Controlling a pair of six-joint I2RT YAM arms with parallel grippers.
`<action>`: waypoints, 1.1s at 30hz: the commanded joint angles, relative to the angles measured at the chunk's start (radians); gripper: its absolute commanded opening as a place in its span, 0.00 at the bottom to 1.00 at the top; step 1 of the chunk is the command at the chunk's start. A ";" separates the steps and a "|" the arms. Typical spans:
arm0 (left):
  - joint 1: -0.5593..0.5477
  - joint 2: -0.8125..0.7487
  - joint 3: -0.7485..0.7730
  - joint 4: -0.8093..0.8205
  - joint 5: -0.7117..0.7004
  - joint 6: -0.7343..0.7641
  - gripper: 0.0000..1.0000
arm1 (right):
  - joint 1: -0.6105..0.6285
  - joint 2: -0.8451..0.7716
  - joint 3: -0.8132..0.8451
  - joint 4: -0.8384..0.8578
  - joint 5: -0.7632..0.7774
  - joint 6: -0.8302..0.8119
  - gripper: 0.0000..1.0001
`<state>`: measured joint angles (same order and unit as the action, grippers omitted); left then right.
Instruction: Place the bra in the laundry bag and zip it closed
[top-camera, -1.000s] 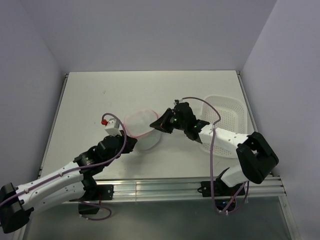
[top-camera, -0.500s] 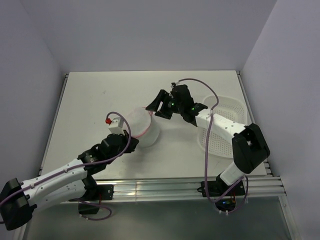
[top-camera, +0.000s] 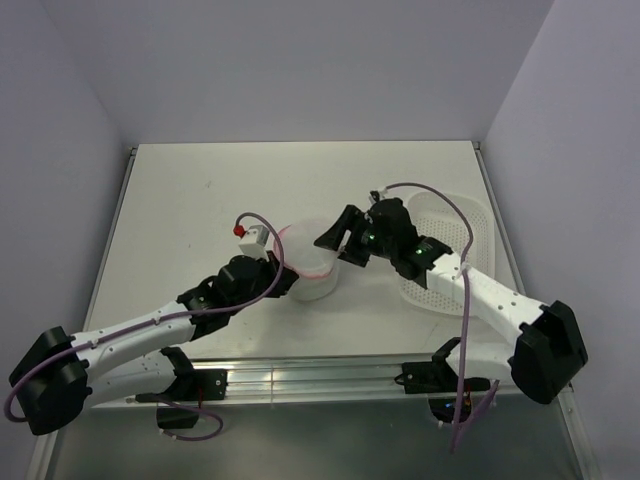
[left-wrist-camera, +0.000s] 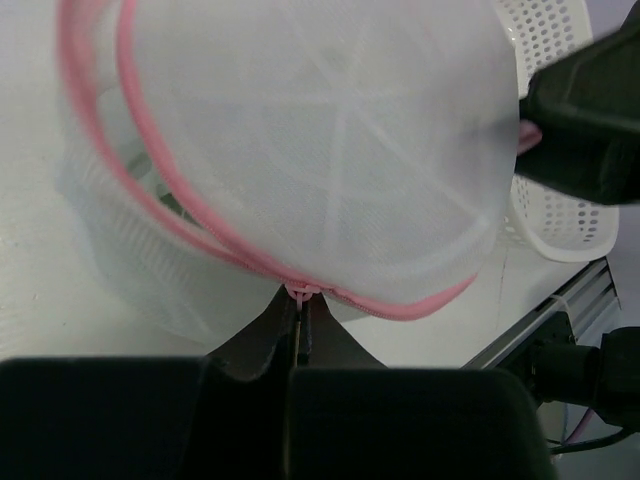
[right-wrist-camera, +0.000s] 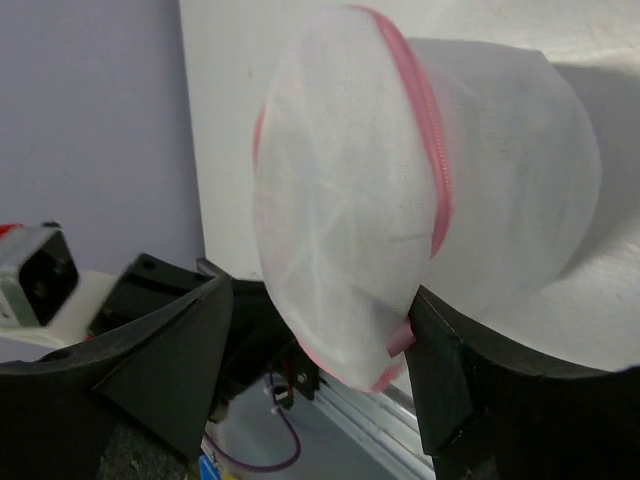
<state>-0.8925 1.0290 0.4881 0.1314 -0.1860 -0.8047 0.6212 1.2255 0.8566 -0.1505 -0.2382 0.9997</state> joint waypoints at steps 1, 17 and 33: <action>0.000 0.011 0.043 0.100 0.037 0.015 0.00 | 0.014 -0.095 -0.053 -0.063 0.061 0.030 0.74; 0.001 -0.027 0.036 0.077 -0.012 -0.031 0.00 | -0.075 -0.156 0.042 -0.340 0.264 0.011 0.78; -0.065 -0.029 -0.016 0.122 0.000 -0.054 0.00 | 0.199 -0.265 -0.154 -0.078 0.157 0.407 0.77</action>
<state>-0.9413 1.0115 0.4683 0.2104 -0.1780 -0.8543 0.7803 0.9565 0.7273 -0.3523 -0.0921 1.2812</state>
